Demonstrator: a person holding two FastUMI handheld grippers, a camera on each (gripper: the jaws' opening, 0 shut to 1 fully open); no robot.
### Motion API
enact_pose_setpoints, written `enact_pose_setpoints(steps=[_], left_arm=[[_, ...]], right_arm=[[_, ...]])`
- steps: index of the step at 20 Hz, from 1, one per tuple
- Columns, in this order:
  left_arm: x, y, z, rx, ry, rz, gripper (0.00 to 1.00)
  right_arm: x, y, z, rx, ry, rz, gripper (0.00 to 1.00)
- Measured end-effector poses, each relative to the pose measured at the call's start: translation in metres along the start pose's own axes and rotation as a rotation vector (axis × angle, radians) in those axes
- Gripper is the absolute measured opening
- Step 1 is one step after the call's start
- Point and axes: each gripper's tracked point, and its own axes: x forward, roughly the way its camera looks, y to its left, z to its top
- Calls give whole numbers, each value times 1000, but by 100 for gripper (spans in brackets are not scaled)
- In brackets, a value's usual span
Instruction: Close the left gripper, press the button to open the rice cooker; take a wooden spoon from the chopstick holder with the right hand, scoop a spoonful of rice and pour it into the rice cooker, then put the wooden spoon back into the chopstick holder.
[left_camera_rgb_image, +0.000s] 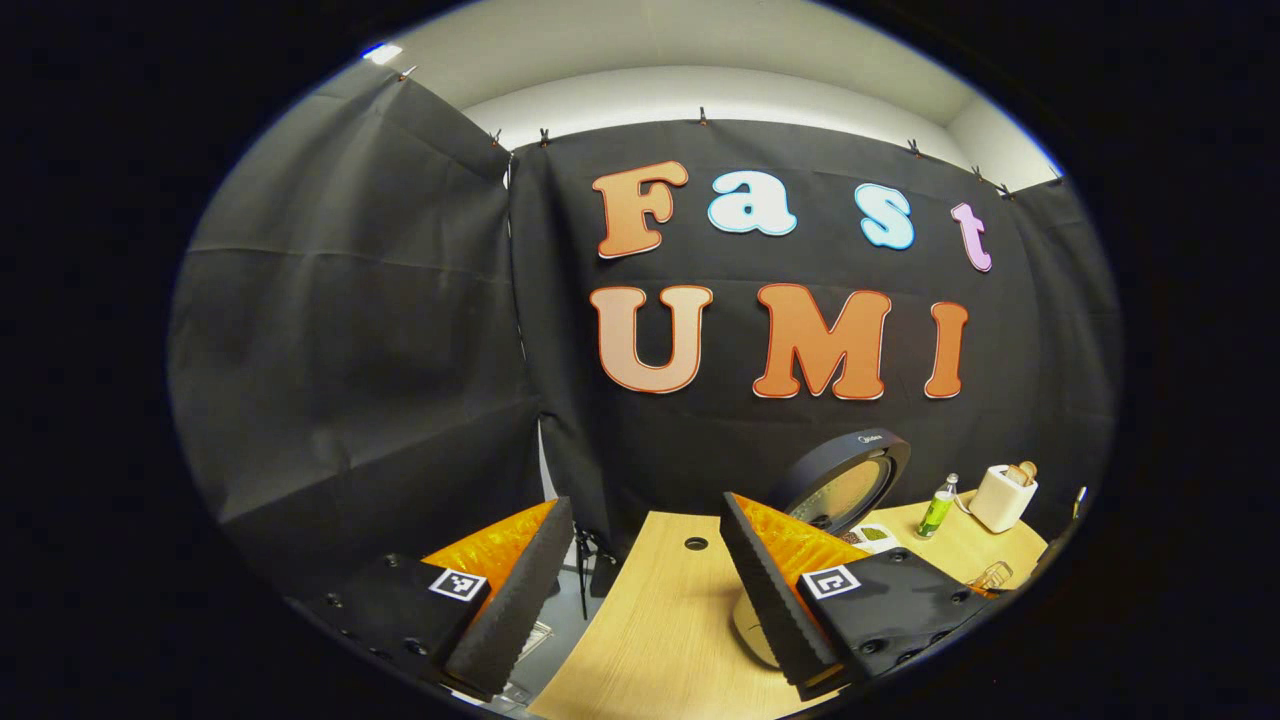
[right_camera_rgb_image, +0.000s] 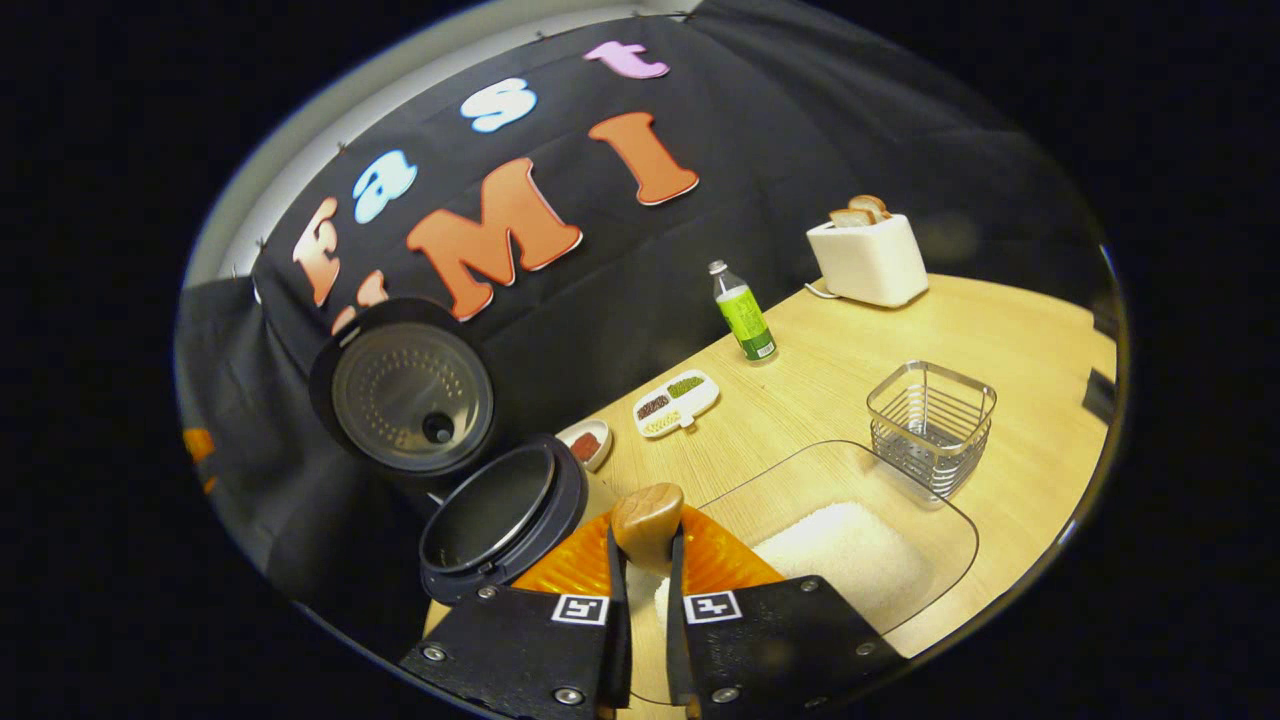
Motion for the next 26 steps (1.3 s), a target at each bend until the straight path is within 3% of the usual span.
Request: enact_pose_setpoints(steps=[3, 7, 11, 16, 17, 19, 26], left_arm=[[3, -3, -5, -17, 13, -11, 96], [5, -6, -4, -25, 18, -14, 96], [5, -11, -1, -25, 15, -18, 98], [7, -24, 3, -29, 7, -40, 100], [6, -25, 4, -27, 4, -43, 96], [7, -31, 6, -25, -2, -51, 96], [8, -50, 13, -36, -17, -85, 96]], right_arm=[[3, -32, 5, 215, 7, -47, 13], [4, -44, 3, 427, 58, -75, 13], [-6, -39, 8, 629, 72, -17, 13], [-15, -69, 5, 824, 74, -45, 13], [-20, -75, 7, 865, 65, -44, 13], [-28, -81, 15, 929, 44, -34, 13], [-48, -81, 58, 974, -20, 14, 13]])
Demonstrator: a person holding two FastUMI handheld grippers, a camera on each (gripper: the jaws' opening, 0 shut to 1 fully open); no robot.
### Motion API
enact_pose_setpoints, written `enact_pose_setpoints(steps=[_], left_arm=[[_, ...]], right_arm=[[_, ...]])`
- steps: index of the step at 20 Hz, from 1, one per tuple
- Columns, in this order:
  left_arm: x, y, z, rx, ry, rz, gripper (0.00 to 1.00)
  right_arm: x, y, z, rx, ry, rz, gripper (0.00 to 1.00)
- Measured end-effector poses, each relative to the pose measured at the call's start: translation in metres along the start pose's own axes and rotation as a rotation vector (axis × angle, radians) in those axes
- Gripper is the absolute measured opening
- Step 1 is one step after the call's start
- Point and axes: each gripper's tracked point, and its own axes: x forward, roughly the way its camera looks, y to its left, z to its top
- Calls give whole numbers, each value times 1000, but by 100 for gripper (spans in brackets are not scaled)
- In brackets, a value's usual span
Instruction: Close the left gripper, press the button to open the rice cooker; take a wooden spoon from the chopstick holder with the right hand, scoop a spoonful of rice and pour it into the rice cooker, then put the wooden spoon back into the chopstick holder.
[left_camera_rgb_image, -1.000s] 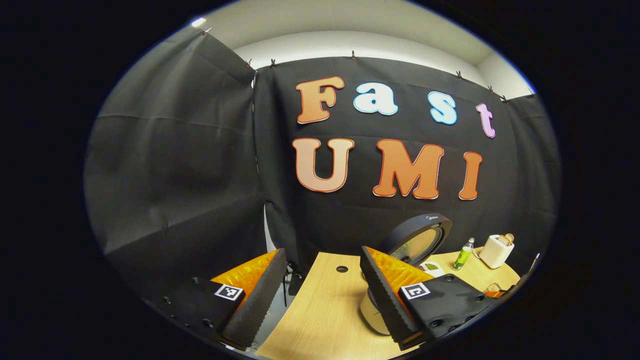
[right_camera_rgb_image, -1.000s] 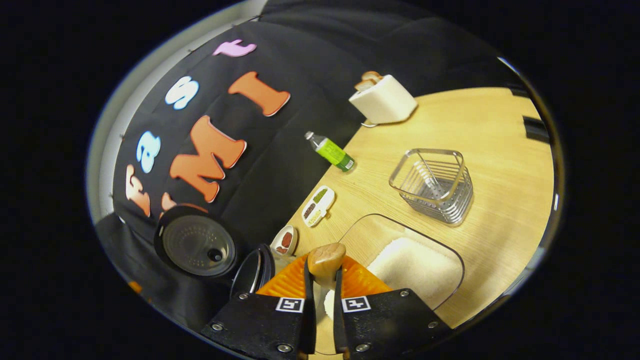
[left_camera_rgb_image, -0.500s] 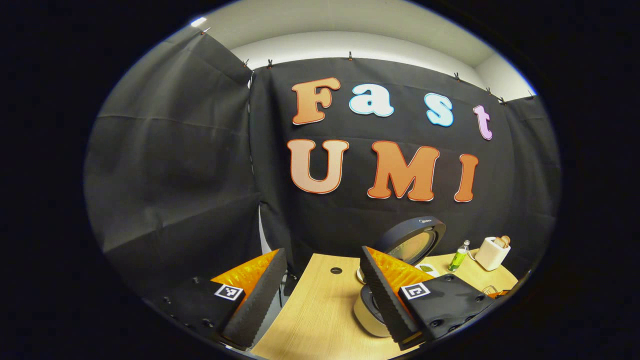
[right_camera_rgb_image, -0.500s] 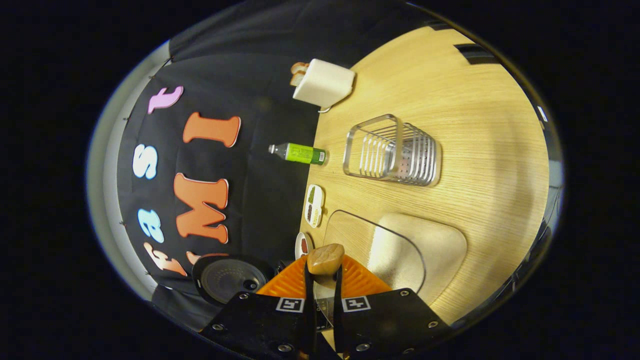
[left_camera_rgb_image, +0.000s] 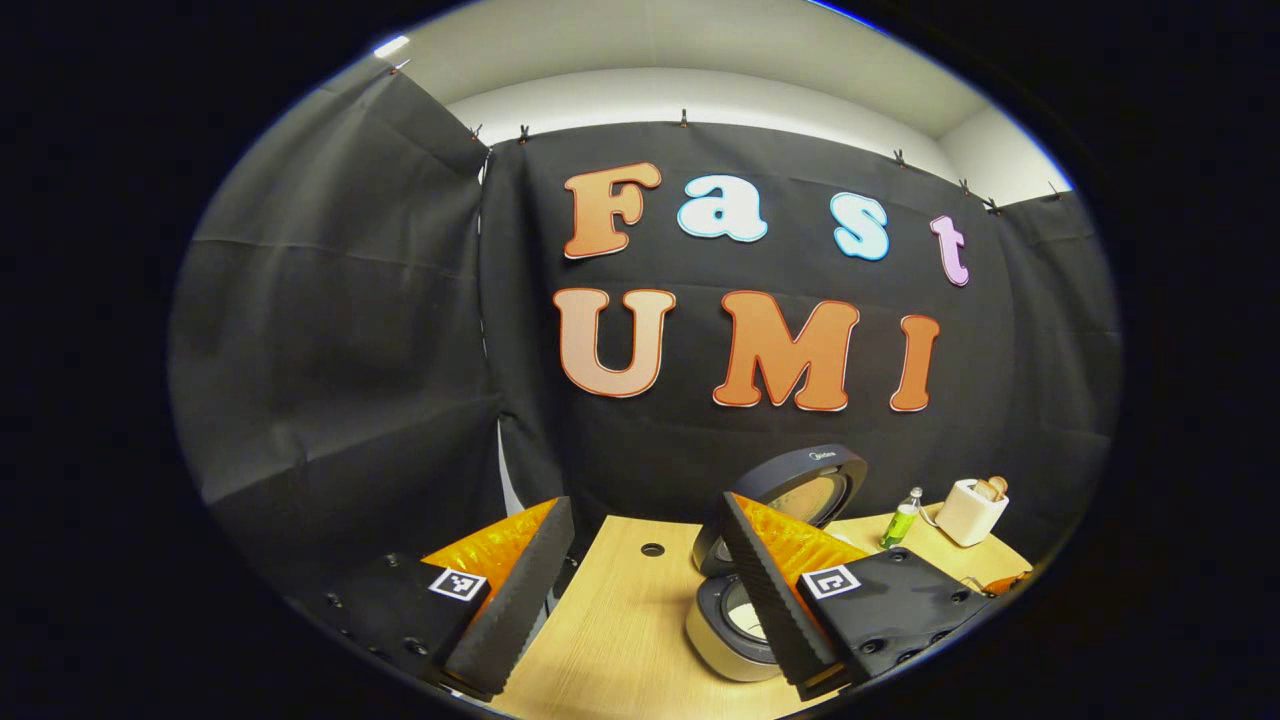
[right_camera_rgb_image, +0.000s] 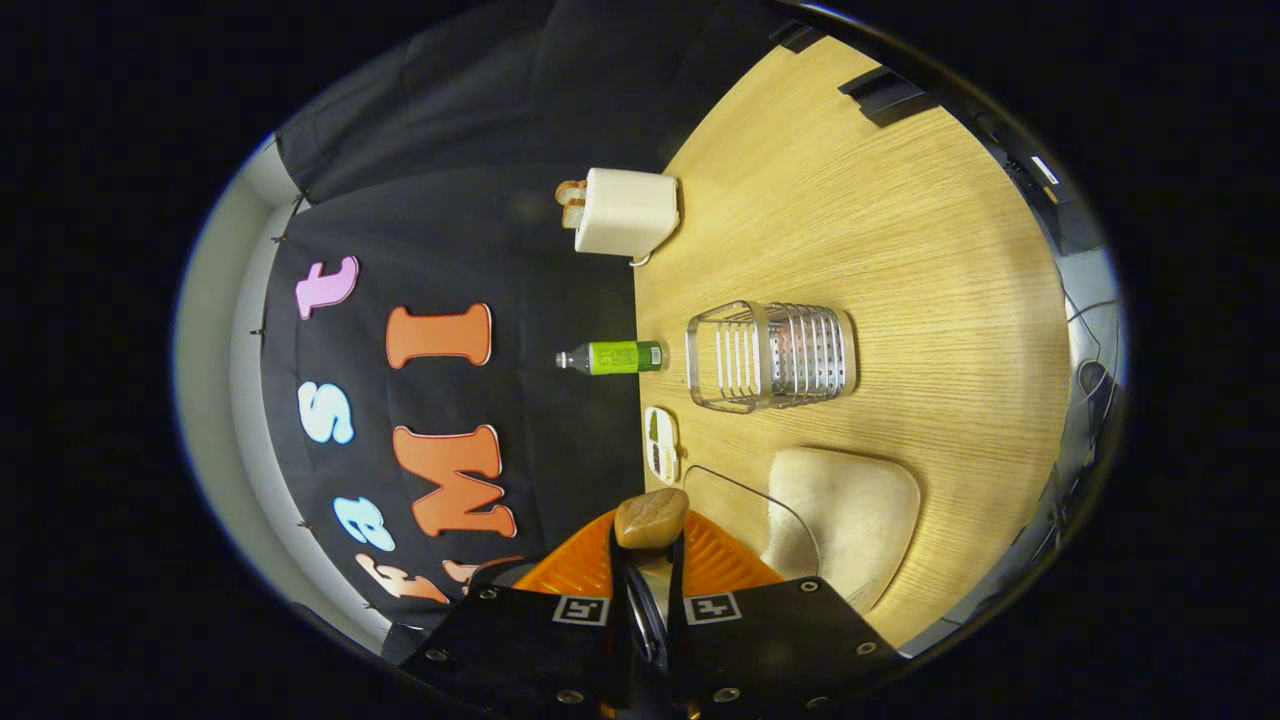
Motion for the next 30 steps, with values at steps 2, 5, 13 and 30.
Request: enact_pose_setpoints(steps=[2, 5, 13, 30], left_arm=[[0, -4, -1, -2, -2, -5, 96], [2, -7, 1, 5, -4, -4, 96], [0, -13, -5, -36, 0, -7, 98], [-17, 34, -23, -14, 43, 68, 96]], right_arm=[[-4, 10, 0, 8, 3, 11, 13], [-9, 28, 0, 11, 8, 25, 13], [-4, 92, -18, 3, 71, 89, 13], [69, 183, -116, -178, 216, 163, 13]])
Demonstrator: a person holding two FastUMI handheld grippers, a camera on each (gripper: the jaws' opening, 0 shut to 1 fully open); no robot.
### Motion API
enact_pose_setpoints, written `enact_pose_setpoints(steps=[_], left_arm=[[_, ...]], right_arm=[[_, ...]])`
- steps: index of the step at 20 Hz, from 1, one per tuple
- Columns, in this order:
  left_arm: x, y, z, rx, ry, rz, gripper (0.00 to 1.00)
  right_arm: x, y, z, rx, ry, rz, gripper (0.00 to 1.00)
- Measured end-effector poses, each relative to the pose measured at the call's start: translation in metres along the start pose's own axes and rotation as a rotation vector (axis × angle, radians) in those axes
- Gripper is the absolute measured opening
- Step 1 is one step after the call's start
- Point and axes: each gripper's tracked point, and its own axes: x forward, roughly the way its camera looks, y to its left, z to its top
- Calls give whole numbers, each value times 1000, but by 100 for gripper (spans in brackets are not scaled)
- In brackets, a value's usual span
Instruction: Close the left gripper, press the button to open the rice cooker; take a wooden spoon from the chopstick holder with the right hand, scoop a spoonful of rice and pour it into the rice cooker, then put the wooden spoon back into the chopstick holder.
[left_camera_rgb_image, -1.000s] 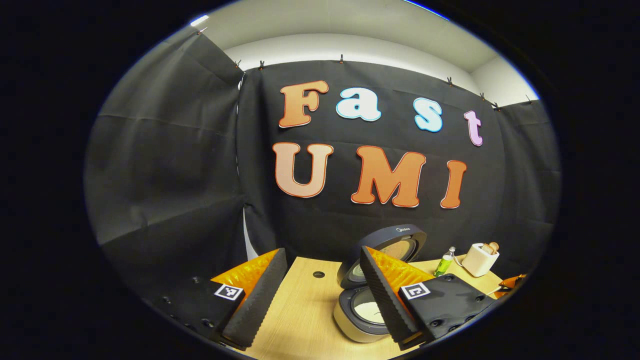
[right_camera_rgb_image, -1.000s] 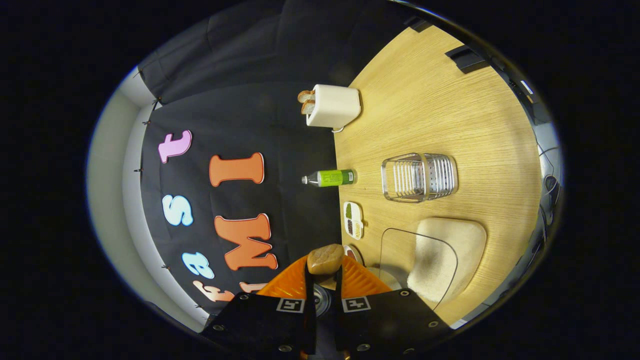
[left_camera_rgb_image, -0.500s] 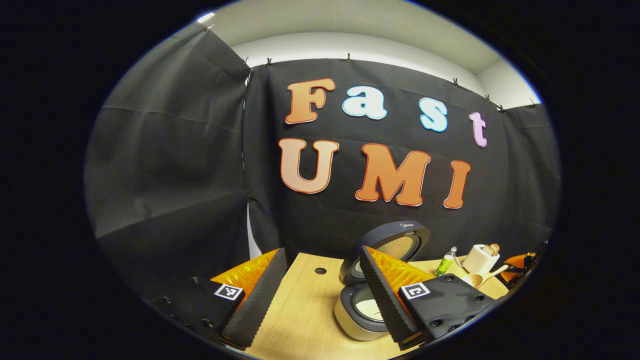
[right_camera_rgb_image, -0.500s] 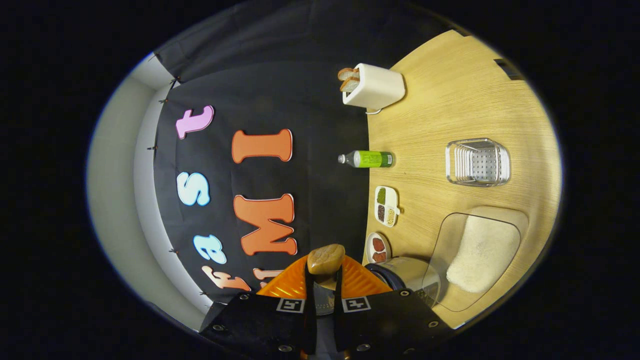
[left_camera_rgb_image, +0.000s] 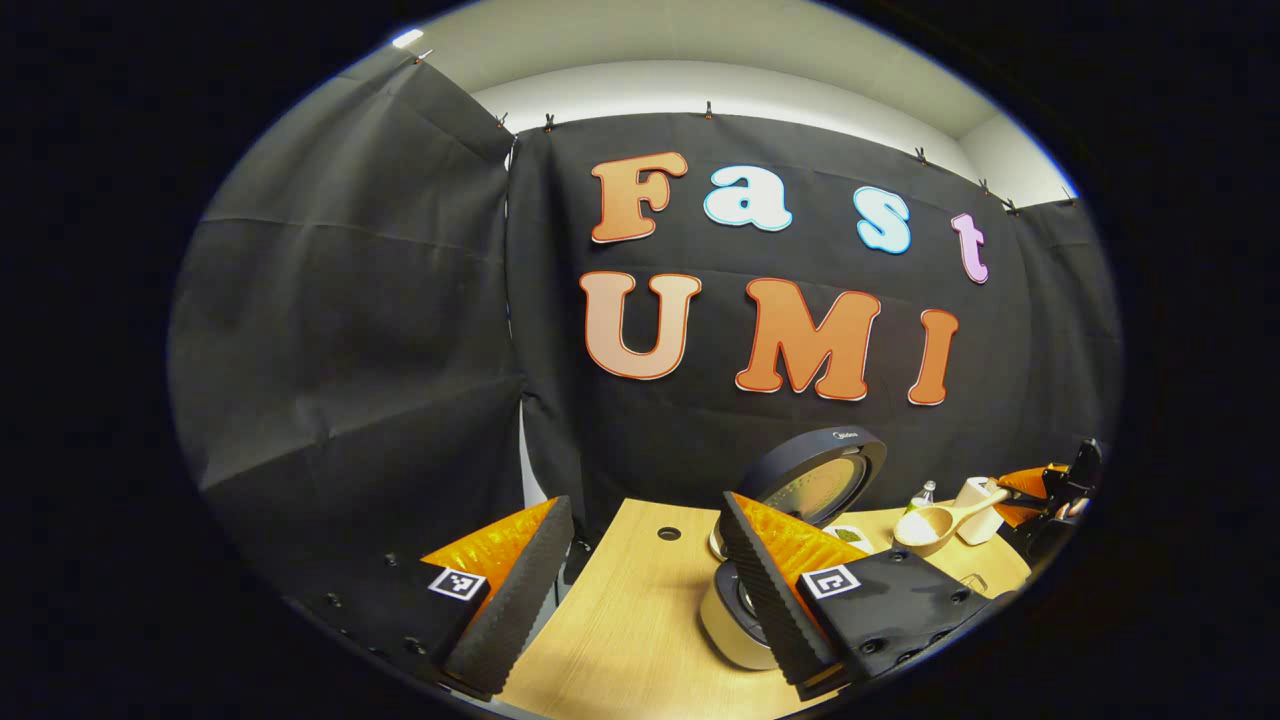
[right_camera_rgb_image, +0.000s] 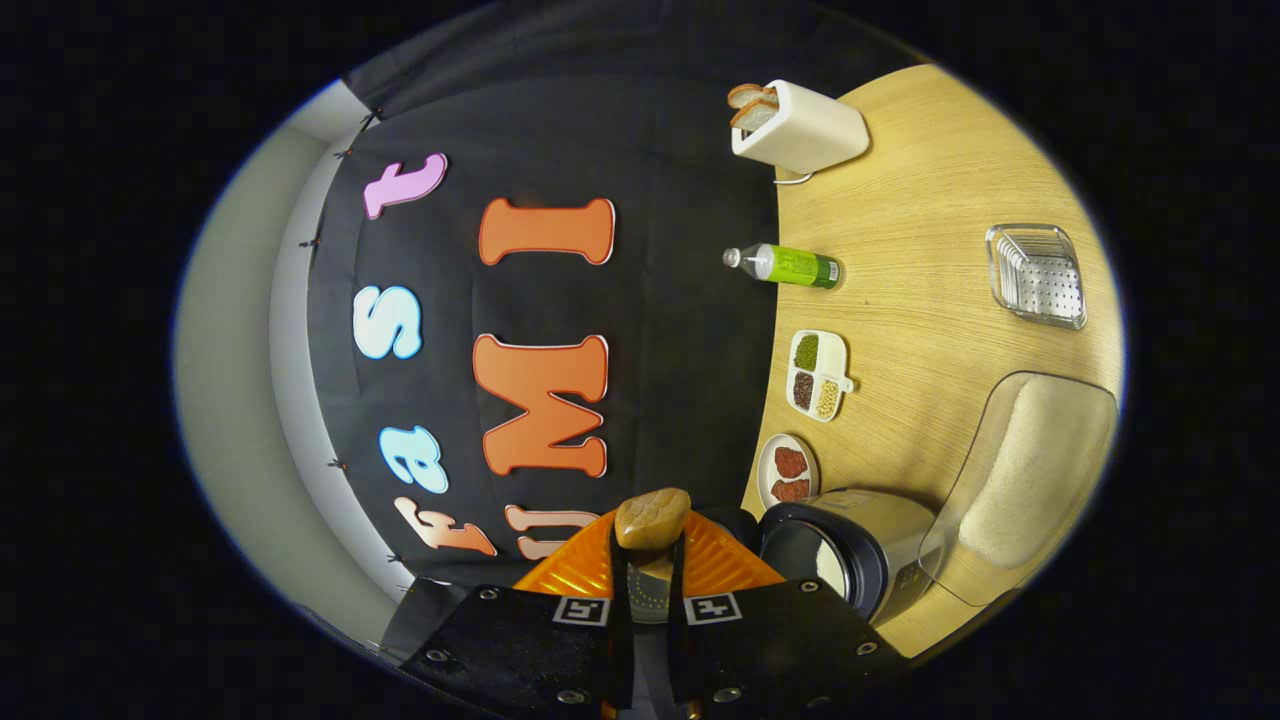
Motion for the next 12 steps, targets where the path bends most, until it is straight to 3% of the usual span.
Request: enact_pose_setpoints(steps=[12], left_arm=[[2, 34, -4, 9, 8, 45, 96]], right_arm=[[33, 12, -20, -273, -30, -27, 13]])
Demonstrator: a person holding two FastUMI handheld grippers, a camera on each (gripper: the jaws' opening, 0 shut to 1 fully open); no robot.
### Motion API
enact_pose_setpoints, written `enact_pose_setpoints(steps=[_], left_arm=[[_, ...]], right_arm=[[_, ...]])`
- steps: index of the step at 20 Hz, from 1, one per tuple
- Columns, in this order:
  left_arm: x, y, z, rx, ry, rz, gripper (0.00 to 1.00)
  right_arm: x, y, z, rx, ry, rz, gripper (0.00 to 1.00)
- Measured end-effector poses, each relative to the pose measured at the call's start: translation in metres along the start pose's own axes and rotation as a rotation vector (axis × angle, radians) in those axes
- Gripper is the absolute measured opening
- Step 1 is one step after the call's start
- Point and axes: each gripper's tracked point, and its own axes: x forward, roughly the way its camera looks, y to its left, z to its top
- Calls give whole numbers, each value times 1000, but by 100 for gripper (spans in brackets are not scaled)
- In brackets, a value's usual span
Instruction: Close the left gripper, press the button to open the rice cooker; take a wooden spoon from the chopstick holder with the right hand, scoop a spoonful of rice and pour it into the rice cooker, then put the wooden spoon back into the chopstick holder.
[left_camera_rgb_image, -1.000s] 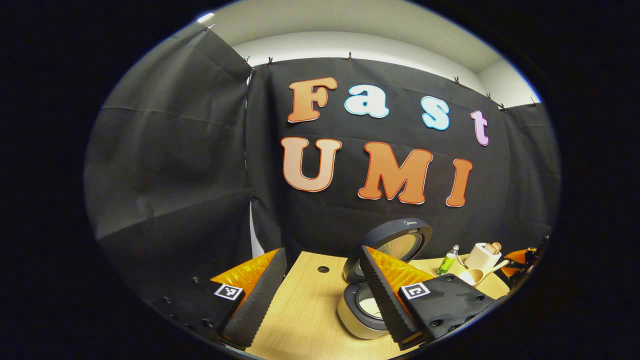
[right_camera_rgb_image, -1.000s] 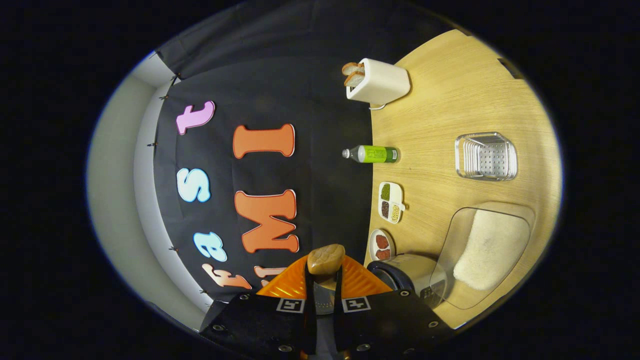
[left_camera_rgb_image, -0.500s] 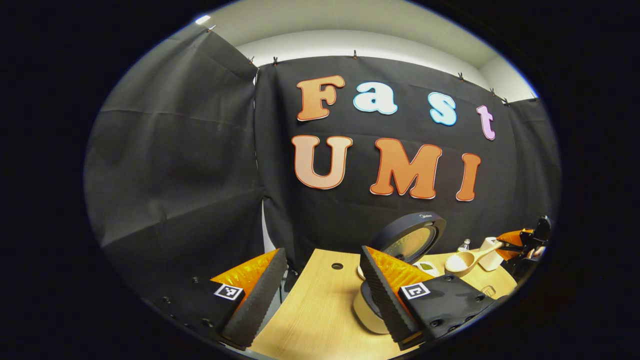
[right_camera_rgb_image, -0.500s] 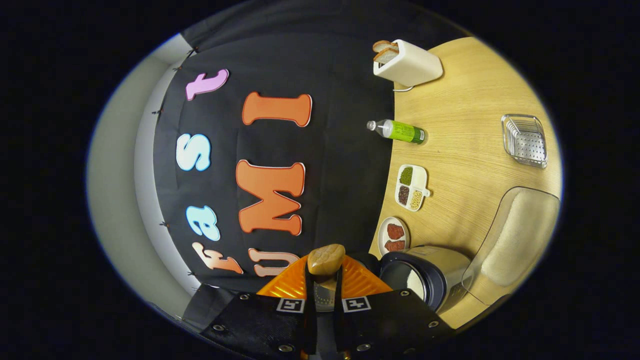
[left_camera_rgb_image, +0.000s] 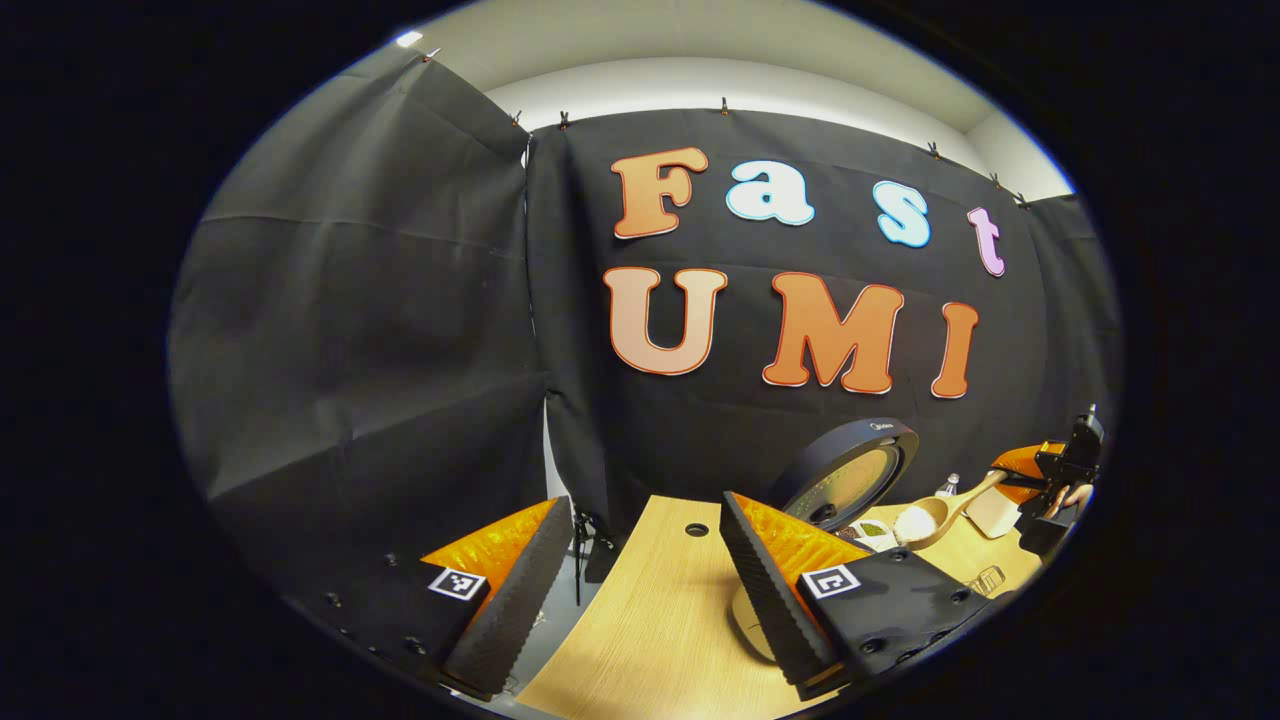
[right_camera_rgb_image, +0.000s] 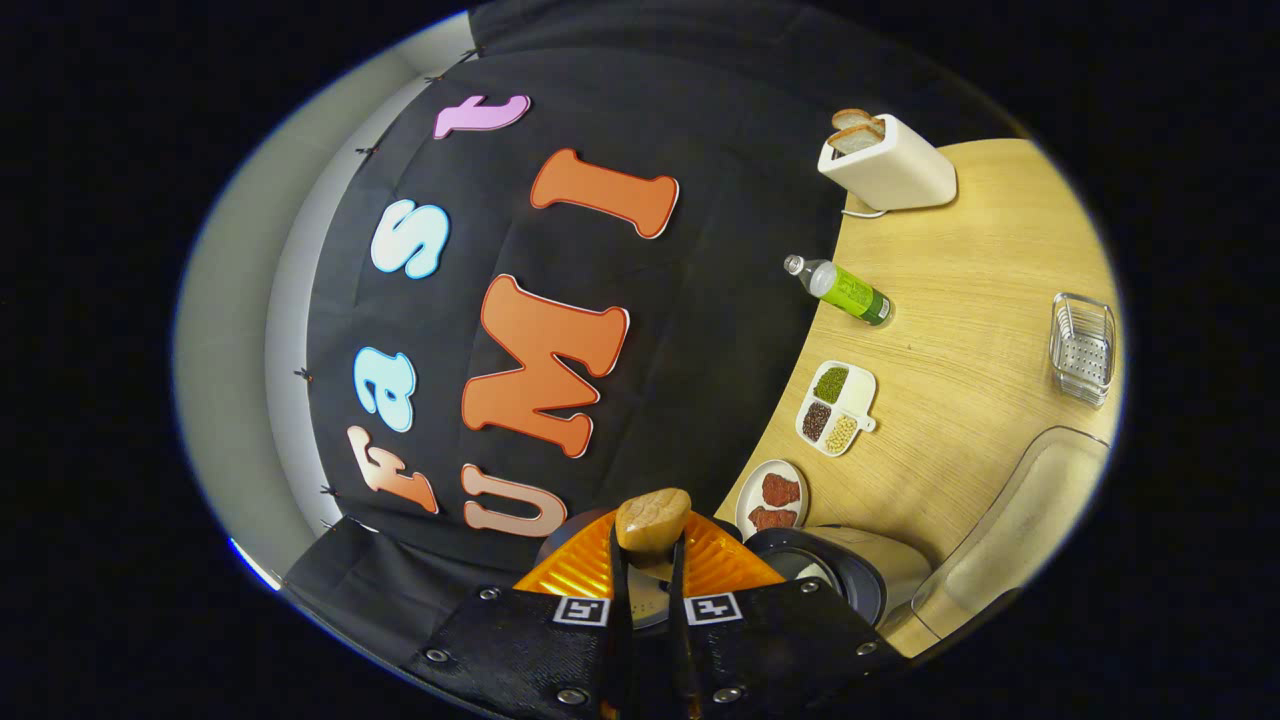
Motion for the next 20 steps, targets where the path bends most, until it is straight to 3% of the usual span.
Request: enact_pose_setpoints(steps=[7, 20], left_arm=[[2, 7, 2, -4, -7, 5, 96], [1, 13, 0, -5, -9, 8, 96]], right_arm=[[7, 3, -13, -83, 6, -10, 13], [12, 23, -36, -345, 3, 6, 13]])
